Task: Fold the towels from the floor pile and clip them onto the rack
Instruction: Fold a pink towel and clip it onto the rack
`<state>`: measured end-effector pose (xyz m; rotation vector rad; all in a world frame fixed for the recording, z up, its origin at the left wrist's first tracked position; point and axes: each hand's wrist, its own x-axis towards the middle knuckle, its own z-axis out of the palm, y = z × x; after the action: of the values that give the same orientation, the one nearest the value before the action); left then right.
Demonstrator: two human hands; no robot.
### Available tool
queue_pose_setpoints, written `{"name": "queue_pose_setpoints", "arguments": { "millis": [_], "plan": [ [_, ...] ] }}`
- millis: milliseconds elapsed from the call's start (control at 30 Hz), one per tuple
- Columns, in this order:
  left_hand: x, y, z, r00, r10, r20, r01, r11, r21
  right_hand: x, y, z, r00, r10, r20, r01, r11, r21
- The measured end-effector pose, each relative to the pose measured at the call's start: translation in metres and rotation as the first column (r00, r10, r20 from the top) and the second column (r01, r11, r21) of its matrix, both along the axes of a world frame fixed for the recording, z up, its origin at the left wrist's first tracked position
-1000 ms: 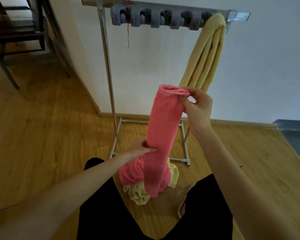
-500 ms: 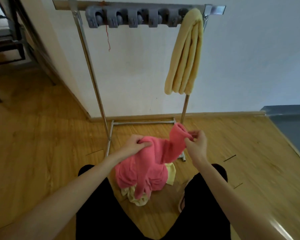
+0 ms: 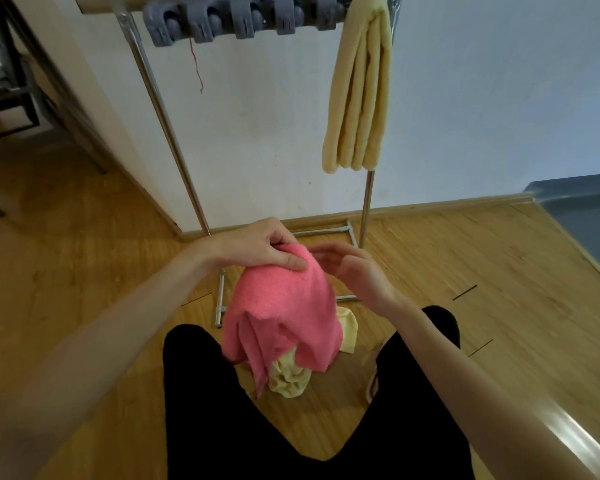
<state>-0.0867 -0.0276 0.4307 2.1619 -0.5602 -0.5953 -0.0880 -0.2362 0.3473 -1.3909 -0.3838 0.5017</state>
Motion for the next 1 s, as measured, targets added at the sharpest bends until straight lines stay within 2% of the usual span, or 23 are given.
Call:
{"name": "queue_pose_setpoints", "arguments": {
  "millis": [67,133,267,400,500,600,700,800,833,900,1000],
  "plan": [
    [-0.001,0.002,-0.001,1.0,0.016,0.002,-0.016,1.0,0.02,0.002,0.005,0.01,0.986,0.169,0.002,-0.169,0.986,-0.003],
    [-0.002,0.005,-0.004,1.0,0.018,-0.002,-0.018,0.999,0.029,0.004,0.009,0.011,0.964,0.257,0.069,-0.247,0.961,-0.127],
    [-0.006,0.009,-0.003,0.999,0.041,-0.026,-0.041,0.999,0.033,0.007,0.007,0.013,0.947,0.295,0.127,-0.257,0.933,-0.252],
    [-0.007,0.016,-0.01,0.993,0.111,-0.034,-0.111,0.994,0.016,0.012,-0.005,0.027,0.938,0.295,0.183,-0.248,0.939,-0.239],
    [-0.007,0.022,-0.018,0.986,0.159,-0.047,-0.159,0.987,0.002,0.02,-0.022,0.031,0.956,0.236,0.172,-0.192,0.952,-0.241],
    [-0.003,0.03,-0.026,0.98,0.188,-0.062,-0.189,0.982,-0.007,0.031,-0.042,0.027,0.986,0.079,0.146,-0.043,0.971,-0.235],
    [0.001,0.039,-0.022,0.969,0.247,-0.028,-0.249,0.962,-0.109,0.047,-0.057,0.033,0.983,-0.058,0.174,0.102,0.962,-0.255],
    [0.014,0.045,-0.007,0.966,0.251,-0.061,-0.258,0.947,-0.193,0.072,-0.062,0.053,0.952,-0.175,0.253,0.244,0.929,-0.277],
    [0.019,0.045,0.001,0.973,0.228,-0.027,-0.23,0.957,-0.177,0.082,-0.061,0.06,0.935,-0.204,0.291,0.29,0.912,-0.291],
    [0.033,0.041,0.017,0.982,0.144,0.125,-0.14,0.989,-0.047,0.103,-0.059,0.074,0.894,-0.19,0.406,0.345,0.869,-0.354],
    [0.059,0.036,0.04,0.952,0.015,0.306,-0.098,0.961,0.257,0.127,-0.055,0.097,0.797,0.055,0.601,0.31,0.818,-0.485]
  ]
}}
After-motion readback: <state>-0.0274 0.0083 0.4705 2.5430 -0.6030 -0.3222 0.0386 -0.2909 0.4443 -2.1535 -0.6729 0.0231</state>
